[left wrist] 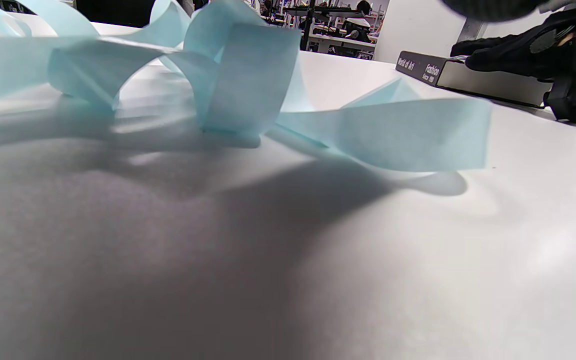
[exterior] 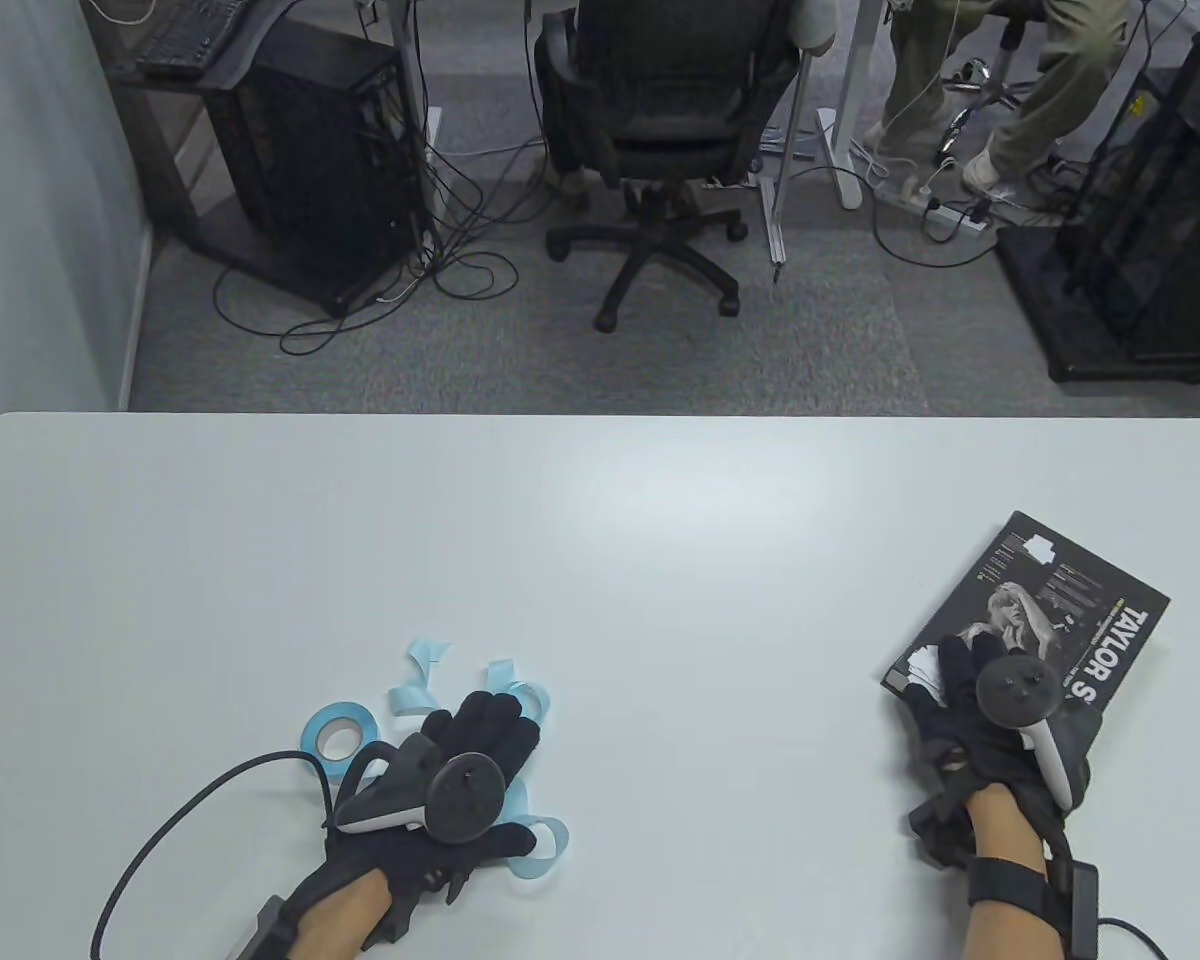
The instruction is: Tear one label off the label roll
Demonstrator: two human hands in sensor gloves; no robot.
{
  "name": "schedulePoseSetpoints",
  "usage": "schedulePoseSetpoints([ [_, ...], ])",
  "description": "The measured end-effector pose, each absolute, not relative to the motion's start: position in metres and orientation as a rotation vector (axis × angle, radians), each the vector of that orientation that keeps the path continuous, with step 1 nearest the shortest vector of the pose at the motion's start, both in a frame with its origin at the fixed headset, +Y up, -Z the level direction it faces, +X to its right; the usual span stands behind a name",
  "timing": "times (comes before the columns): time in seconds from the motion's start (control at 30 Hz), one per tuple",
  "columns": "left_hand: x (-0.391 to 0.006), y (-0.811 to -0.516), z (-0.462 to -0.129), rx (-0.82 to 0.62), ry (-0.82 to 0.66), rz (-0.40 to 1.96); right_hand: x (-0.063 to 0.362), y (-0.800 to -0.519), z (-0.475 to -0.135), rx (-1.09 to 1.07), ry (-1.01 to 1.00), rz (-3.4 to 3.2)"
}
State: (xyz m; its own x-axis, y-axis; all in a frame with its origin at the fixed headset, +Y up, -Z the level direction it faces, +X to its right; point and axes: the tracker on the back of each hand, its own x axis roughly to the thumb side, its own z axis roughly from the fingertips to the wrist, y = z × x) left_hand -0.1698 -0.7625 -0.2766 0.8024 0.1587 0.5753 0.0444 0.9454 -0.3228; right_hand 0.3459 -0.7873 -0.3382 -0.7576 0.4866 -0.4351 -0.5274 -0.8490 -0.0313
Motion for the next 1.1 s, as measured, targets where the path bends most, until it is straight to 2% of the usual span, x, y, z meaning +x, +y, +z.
schedulePoseSetpoints([
  [0.23,-0.169,-0.763,-0.278,-0.347,-0.638,0.064,0.34,-0.783,-0.339,-0.549,0.172,2.598],
  [0.4,-0.167,-0.763,-0.28,-0.322,-0.645,-0.001,0.317,-0.768,-0.339,-0.458,0.183,2.671],
  [0.57,-0.167,-0.761,-0.281,-0.33,-0.635,0.024,0.25,-0.744,-0.332,-0.153,0.24,2.718],
  [0.73,-0.168,-0.76,-0.282,-0.321,-0.639,0.039,0.186,-0.732,-0.316,0.151,0.258,2.763],
  [0.83,-0.166,-0.76,-0.281,-0.324,-0.65,0.047,0.145,-0.736,-0.302,0.345,0.311,2.772],
  [1.1,-0.155,-0.757,-0.273,-0.314,-0.698,0.021,0.086,-0.75,-0.278,0.623,0.449,2.817],
])
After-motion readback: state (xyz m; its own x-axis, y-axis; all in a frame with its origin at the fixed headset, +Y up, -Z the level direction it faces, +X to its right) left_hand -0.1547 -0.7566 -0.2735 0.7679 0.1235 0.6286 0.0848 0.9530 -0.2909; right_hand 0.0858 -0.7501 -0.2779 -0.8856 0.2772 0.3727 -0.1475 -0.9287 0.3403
